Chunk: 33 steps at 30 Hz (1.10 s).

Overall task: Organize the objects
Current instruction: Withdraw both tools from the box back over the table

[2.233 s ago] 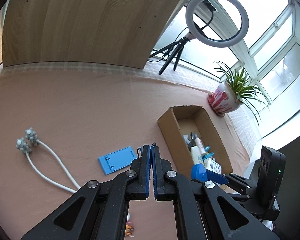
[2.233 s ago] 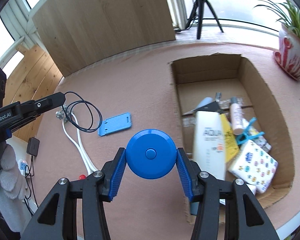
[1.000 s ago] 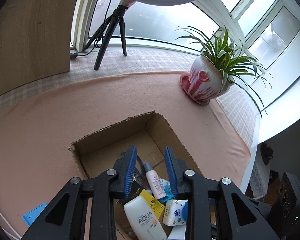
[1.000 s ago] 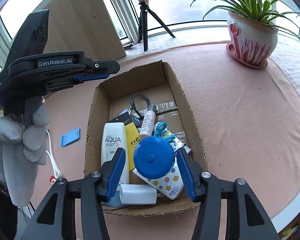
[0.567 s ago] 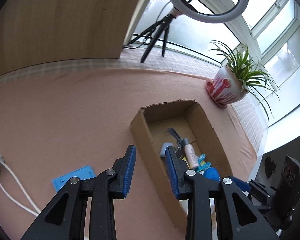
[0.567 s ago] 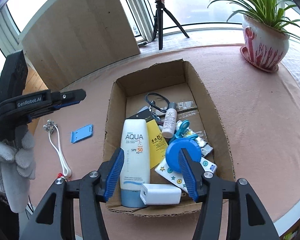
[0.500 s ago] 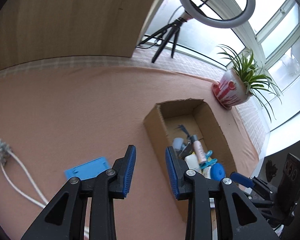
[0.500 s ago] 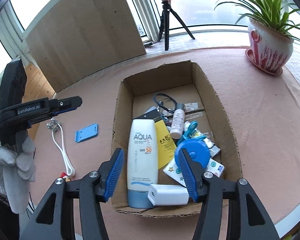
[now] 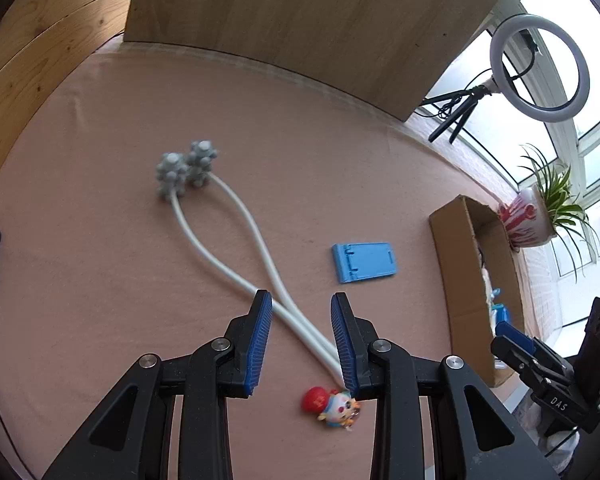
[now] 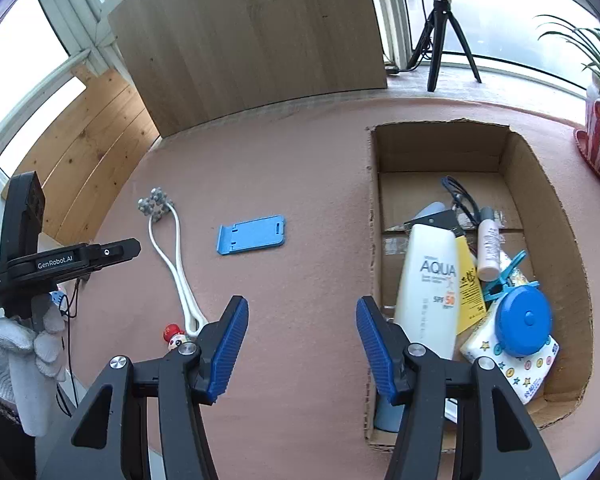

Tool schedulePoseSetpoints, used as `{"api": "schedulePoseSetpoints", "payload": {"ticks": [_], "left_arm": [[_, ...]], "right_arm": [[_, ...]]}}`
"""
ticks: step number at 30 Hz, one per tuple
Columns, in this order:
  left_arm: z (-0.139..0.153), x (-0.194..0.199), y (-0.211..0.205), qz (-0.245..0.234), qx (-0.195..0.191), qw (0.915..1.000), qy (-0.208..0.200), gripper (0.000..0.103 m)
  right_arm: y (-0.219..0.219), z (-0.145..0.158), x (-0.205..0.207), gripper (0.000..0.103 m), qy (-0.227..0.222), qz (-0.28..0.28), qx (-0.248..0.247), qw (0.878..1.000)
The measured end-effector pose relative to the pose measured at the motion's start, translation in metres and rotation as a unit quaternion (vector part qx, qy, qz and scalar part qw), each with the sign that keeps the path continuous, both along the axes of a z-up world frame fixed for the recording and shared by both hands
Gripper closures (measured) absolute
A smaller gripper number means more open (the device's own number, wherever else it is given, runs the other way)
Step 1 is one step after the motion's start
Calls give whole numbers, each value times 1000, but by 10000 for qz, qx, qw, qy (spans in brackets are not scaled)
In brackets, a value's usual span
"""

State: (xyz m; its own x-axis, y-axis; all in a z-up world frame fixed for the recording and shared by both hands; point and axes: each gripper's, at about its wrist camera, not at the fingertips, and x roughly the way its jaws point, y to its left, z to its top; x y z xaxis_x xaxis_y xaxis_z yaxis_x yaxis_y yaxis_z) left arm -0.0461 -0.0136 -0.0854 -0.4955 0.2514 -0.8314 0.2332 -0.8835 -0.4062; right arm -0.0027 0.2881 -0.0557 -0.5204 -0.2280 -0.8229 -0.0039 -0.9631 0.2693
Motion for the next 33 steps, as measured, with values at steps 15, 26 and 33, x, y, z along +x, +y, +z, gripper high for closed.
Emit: {"api": "schedulePoseSetpoints", "payload": {"ticks": [15,26,33], "left_arm": [[-2,54,8,-96,-861,9962,-68,69],[-6,58,28,-535,-1005,9934,-123,58],[-7,55,42,-755,-983,9922,-118,40]], "right_arm": [[-71,-8,-9,51,-16,417,345,9985],[-87,-21,-21,51,-400,578,269,9972],[-76,-24,-28,51,-550,484,114,9973]]}}
